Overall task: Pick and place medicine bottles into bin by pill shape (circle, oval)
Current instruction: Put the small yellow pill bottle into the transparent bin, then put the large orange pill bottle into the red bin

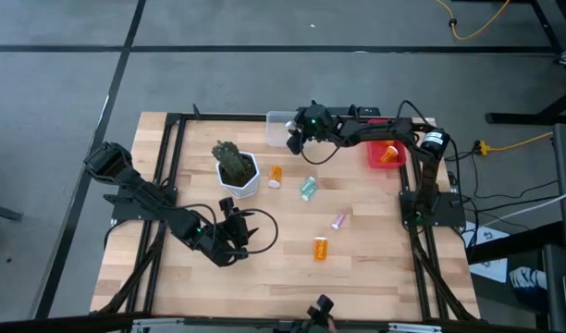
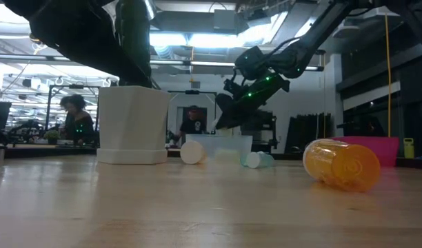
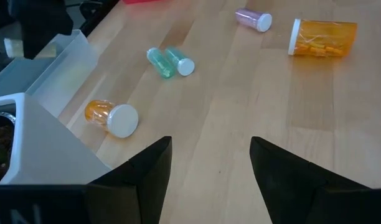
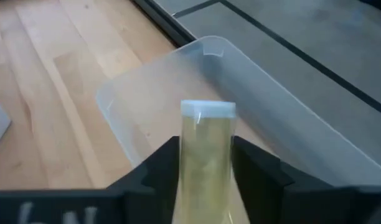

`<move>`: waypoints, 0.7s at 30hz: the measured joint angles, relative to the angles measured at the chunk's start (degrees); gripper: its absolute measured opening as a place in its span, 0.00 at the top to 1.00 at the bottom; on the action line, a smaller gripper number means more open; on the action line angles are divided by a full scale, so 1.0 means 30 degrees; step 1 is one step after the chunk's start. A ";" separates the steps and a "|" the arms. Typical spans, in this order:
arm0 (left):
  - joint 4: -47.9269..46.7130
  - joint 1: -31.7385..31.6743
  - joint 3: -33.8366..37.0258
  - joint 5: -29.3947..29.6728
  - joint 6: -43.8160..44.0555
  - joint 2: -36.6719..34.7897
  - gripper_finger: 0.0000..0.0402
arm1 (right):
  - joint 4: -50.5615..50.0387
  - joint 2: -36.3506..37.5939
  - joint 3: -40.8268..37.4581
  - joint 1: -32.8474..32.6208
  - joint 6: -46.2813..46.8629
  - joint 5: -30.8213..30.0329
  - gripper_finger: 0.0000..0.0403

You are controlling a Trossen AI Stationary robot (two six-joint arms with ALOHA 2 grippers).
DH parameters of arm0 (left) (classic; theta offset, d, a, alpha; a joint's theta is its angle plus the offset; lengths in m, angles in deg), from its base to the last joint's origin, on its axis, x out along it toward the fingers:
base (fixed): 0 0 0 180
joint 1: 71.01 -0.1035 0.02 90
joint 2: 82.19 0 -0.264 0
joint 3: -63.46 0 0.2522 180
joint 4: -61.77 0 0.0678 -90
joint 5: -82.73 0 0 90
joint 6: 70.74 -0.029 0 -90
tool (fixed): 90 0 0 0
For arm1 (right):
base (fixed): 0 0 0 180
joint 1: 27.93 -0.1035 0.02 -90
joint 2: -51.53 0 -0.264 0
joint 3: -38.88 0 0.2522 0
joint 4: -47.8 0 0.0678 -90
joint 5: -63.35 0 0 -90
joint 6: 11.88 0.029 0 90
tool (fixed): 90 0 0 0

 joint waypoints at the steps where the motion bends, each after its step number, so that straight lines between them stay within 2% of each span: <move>1: 0.0000 0.0000 0.0000 0.0000 0.0000 0.0000 0.48 | 0.0025 0.0000 0.0000 0.0000 0.0013 -0.0007 0.60; 6: -0.0007 0.0000 0.0000 0.0000 0.0007 0.0000 0.47 | 0.0061 0.0015 0.0000 0.0000 -0.0019 -0.0007 0.48; 11: -0.0015 0.0000 0.0000 -0.0007 -0.0025 0.0000 0.47 | 0.0051 0.0243 0.0000 0.0000 0.0507 0.0659 0.44; 14: -0.0015 0.0000 0.0000 -0.0095 -0.0041 0.0000 0.47 | 0.0064 0.0640 0.0000 0.0000 0.1025 0.2603 0.44; 21: -0.0029 0.0000 0.0000 -0.0104 -0.0105 0.0000 0.47 | 0.0066 0.1493 0.0000 -0.0884 0.1030 0.9719 0.48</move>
